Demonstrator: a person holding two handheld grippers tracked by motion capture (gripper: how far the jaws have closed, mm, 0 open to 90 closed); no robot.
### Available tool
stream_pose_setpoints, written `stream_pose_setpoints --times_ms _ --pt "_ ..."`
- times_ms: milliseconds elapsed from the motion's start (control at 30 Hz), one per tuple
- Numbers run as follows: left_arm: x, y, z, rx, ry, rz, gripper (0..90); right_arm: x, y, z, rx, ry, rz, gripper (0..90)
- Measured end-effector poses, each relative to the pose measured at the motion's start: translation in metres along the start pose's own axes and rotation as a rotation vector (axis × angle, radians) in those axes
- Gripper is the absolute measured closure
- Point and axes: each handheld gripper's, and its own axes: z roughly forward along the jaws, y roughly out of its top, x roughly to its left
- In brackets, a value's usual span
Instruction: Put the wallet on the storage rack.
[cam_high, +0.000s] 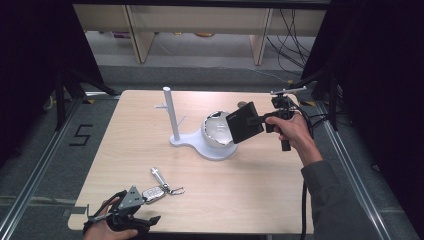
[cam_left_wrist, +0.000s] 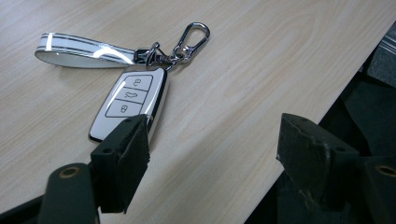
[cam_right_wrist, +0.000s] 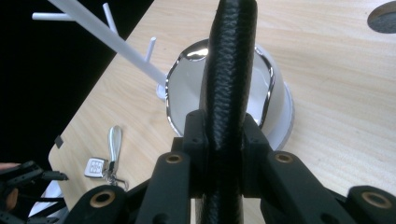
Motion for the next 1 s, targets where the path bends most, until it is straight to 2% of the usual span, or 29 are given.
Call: stream_pose_setpoints --times_ms 267,367,400,433,467,500,533,600,633,667,700,733,767,800,833,867,900,933,967,1000 --pt "0.001 0.0 0.0 0.019 0.007 0.007 20.8 -0.005 0.004 0.016 -0.012 -0.009 0.012 77.4" --pt "0.001 0.0 0.0 0.011 0.002 -0.009 20.7 -0.006 0.007 0.021 -0.016 -0.006 0.02 77.4" --pt "0.001 0.0 -0.001 0.017 0.009 -0.005 20.7 -0.004 0.007 0.021 0.008 -0.003 0.064 77.4" --pt "0.002 -0.001 0.0 0.017 0.009 -0.01 20.7 -0.006 0.008 0.022 0.002 -0.017 0.035 77.4" --pt "0.002 -0.001 -0.001 0.016 0.01 -0.006 20.7 -0.007 0.009 0.024 0.002 -0.015 0.041 77.4" --pt "0.002 -0.001 -0.001 0.014 0.008 -0.009 20.7 -0.006 0.009 0.026 0.011 -0.01 0.069 77.4" --pt "0.003 -0.001 -0.001 0.016 0.01 -0.006 20.7 -0.008 0.01 0.027 0.006 -0.022 0.042 77.4" --pt "0.003 -0.001 -0.001 0.017 0.009 -0.002 20.7 -0.009 0.011 0.031 -0.003 -0.016 0.026 77.3" --pt "0.003 -0.001 -0.002 0.019 0.009 0.003 20.7 -0.009 0.012 0.033 0.0 -0.016 0.03 77.4" --pt "0.003 -0.001 -0.002 0.02 0.01 0.002 20.7 -0.006 0.012 0.034 0.016 -0.014 0.064 77.4" --pt "0.003 -0.001 -0.001 0.021 0.01 0.001 20.8 -0.009 0.013 0.037 0.003 -0.021 0.021 77.3" --pt "0.002 -0.001 -0.001 0.012 0.004 -0.008 20.7 -0.006 0.013 0.038 0.014 -0.018 0.054 77.3" --pt "0.002 -0.001 -0.001 0.01 0.004 -0.007 20.8 -0.007 0.014 0.04 0.025 -0.022 0.042 77.3" --pt "0.002 -0.001 -0.001 0.017 0.01 -0.002 20.8 -0.008 0.014 0.043 0.013 -0.018 0.029 77.3" --pt "0.002 -0.001 -0.001 0.019 0.01 0.0 20.8 -0.006 0.015 0.044 0.039 -0.017 0.067 77.3" --pt "0.002 -0.001 -0.001 0.019 0.012 -0.001 20.8 -0.009 0.016 0.048 0.011 -0.026 0.009 77.3" --pt "0.002 -0.001 -0.001 0.013 0.009 -0.005 20.8 -0.008 0.016 0.049 0.036 -0.032 0.043 77.3" --pt "0.002 -0.001 -0.001 0.012 0.006 -0.002 20.8 -0.006 0.016 0.051 0.037 -0.021 0.045 77.3" --pt "0.002 -0.001 -0.001 0.011 0.007 -0.003 20.8 -0.007 0.017 0.053 0.033 -0.031 0.023 77.3" --pt "0.002 -0.002 -0.001 0.012 0.006 -0.005 20.8 -0.006 0.017 0.054 0.051 -0.031 0.029 77.2"
